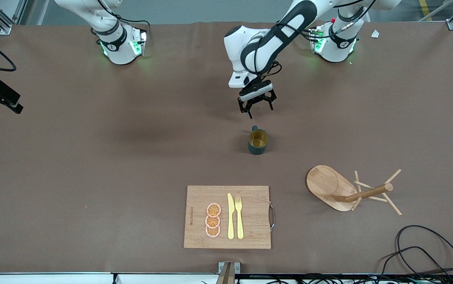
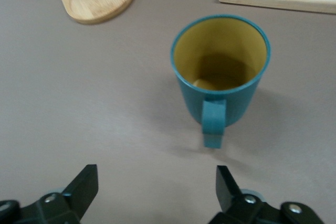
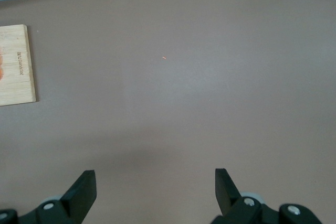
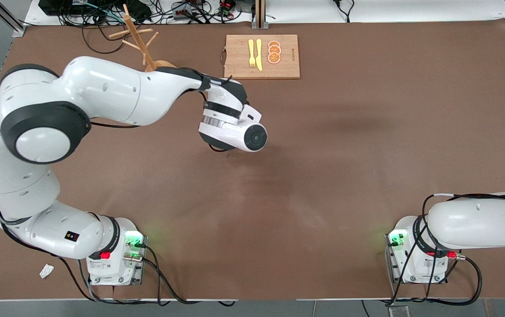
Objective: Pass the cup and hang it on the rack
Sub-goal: 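Lower the left gripper and grasp the teal mug by its handle, then lift the teal mug with the left gripper toward the wooden rack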
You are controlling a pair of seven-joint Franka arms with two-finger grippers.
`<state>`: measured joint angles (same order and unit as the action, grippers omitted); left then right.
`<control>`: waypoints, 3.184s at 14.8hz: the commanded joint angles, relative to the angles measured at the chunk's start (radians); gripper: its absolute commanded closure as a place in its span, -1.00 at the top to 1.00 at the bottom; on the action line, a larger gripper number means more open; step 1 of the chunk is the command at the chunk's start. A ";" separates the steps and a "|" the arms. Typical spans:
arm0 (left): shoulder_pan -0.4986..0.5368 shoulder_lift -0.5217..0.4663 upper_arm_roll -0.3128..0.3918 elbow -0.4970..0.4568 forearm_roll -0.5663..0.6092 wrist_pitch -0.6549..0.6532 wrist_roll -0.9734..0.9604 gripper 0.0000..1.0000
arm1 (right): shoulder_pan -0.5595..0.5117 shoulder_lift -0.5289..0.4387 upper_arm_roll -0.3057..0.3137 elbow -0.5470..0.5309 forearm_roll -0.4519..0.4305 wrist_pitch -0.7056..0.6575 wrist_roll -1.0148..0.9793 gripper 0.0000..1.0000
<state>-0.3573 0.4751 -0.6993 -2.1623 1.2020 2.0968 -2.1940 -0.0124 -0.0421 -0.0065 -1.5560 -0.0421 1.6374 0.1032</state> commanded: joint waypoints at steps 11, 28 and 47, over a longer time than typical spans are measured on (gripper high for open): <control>0.031 0.102 0.000 -0.016 0.416 0.017 -0.153 0.70 | -0.014 0.002 0.008 0.007 0.022 -0.004 0.000 1.00; 0.063 0.169 0.009 0.065 0.485 0.040 -0.150 -0.89 | -0.014 0.002 0.008 0.005 0.028 -0.011 0.000 1.00; 0.093 0.138 0.004 0.619 -0.168 0.020 0.069 -0.99 | -0.015 0.002 0.008 0.001 0.028 -0.014 0.001 1.00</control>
<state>-0.2727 0.6163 -0.6979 -1.6053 1.1163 2.1323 -2.1850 -0.0126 -0.0399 -0.0070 -1.5564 -0.0298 1.6308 0.1034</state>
